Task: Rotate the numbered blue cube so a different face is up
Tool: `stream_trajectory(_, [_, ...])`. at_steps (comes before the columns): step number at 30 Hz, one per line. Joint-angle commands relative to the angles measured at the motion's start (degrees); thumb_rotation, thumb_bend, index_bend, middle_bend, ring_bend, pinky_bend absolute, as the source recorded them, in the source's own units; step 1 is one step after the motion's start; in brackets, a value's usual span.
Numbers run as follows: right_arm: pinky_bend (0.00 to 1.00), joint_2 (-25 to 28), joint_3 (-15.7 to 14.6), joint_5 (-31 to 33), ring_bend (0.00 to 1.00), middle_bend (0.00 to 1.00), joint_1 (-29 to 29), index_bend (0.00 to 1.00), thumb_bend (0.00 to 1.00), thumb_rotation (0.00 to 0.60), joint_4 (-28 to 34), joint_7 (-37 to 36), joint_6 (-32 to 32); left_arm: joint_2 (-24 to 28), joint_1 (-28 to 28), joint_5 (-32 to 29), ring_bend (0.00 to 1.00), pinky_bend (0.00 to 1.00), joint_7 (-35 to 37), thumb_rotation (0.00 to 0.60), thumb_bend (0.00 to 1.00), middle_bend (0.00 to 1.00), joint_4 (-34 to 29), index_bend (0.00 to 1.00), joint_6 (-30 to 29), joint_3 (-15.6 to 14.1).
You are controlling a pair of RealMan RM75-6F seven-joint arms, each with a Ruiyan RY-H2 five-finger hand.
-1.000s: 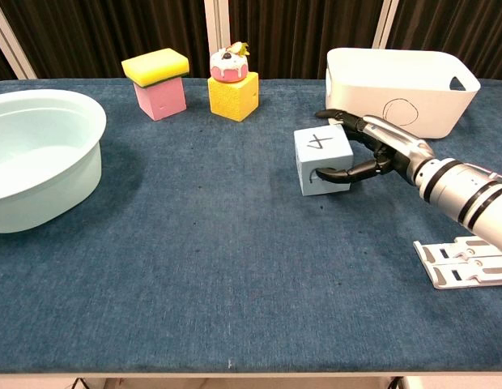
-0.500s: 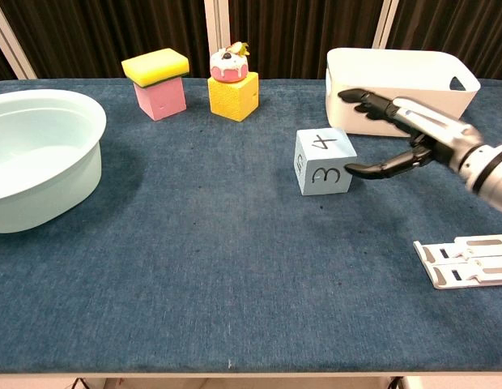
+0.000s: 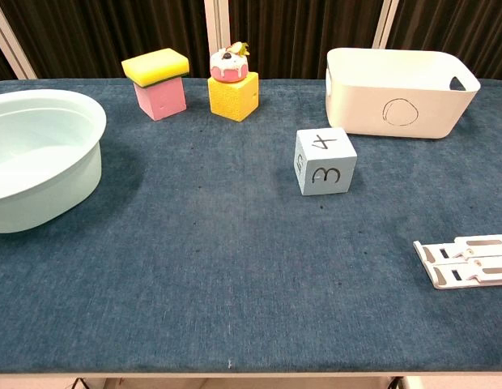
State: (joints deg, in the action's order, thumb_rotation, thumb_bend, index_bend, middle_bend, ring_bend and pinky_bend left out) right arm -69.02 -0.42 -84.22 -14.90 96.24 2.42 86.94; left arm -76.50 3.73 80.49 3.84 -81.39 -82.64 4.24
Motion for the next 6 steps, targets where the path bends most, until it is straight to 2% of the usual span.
stream_trajectory(1, [0.0,1.05,-1.93,-0.39,0.0,0.05,3.7,0.0,0.36,0.516,0.03,-2.58,2.71,0.05,-0.07,0.2,0.0,0.0,0.04,0.6,0.0,0.0,-0.24,0.01,-0.3,-0.03])
stream_trajectory(6, [0.0,0.83,-2.44,-1.31,0.0,0.05,6.09,0.0,0.36,0.515,-1.61,-6.82,3.52,0.03,-0.05,0.25,0.0,0.0,0.14,0.6,0.0,0.0,-0.48,0.01,-0.37,-0.07])
